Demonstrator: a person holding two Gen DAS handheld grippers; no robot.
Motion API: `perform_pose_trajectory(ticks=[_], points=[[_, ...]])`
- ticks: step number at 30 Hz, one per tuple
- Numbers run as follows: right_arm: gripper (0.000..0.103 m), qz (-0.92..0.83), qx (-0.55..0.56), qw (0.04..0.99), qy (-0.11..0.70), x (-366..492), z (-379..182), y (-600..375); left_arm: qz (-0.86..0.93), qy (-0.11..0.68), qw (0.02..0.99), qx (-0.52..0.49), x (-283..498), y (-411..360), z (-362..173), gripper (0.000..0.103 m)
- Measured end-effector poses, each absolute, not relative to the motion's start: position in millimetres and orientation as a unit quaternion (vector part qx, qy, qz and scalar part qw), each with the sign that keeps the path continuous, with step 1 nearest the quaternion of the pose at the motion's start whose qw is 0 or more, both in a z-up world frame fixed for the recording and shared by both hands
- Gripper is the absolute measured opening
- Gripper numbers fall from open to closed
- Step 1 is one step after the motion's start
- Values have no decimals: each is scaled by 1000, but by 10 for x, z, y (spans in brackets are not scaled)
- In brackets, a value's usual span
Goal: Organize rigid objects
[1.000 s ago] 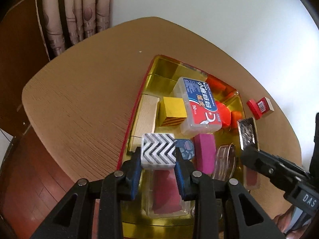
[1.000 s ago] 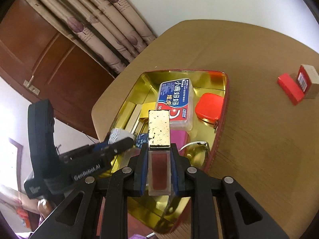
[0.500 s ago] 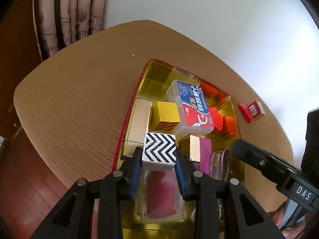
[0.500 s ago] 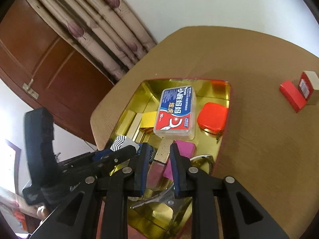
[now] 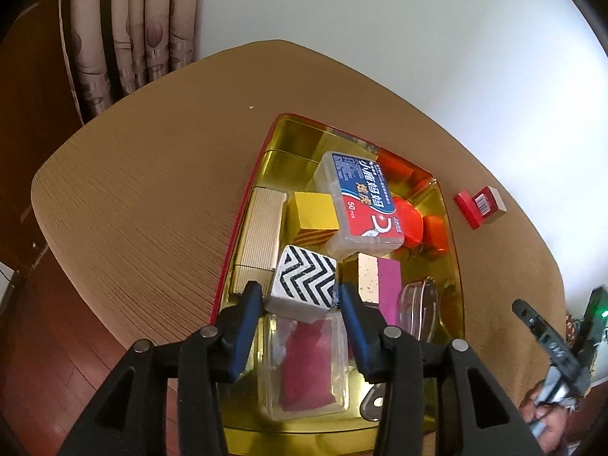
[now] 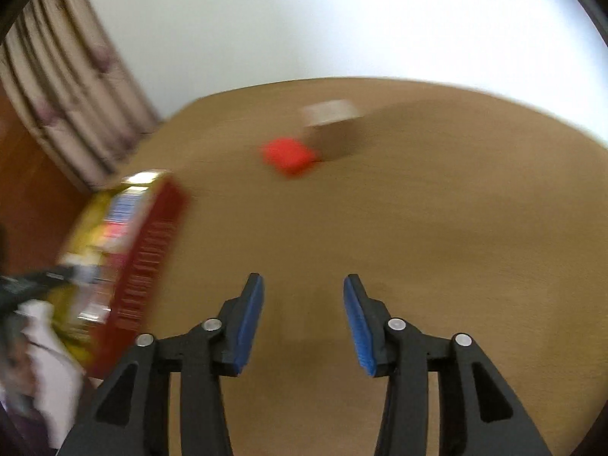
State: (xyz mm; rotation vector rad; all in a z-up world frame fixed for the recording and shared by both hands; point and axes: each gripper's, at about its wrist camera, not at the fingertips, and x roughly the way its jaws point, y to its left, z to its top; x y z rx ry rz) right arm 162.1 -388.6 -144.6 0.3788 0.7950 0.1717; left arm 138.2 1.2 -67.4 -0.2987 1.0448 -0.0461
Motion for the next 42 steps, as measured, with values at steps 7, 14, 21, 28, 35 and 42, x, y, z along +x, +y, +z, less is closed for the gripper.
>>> perform_pose_trajectory(ticks=[7, 14, 21, 28, 35, 42], points=[[69, 48, 159, 914, 370, 1464, -1710, -4052, -12, 492, 863, -118, 1348, -45, -633, 44], [75, 68, 148, 911, 380, 1502, -1740, -3997, -27, 439, 891, -109, 1221, -54, -423, 50], [81, 73, 151, 909, 382, 1474, -1714, -3976, -114, 375, 895, -212, 999, 173, -43, 60], [88, 82, 153, 909, 378, 1425, -1699, -3966, -150, 401, 863, -267, 1008, 210, -42, 74], [89, 93, 170, 910, 365, 1382, -1683, -4010, -161, 420, 872, -194, 1002, -583, 76, 74], [92, 132, 208, 909, 336, 1285, -1652, -4135, -188, 469, 852, -135, 1365, -1578, -31, 74]])
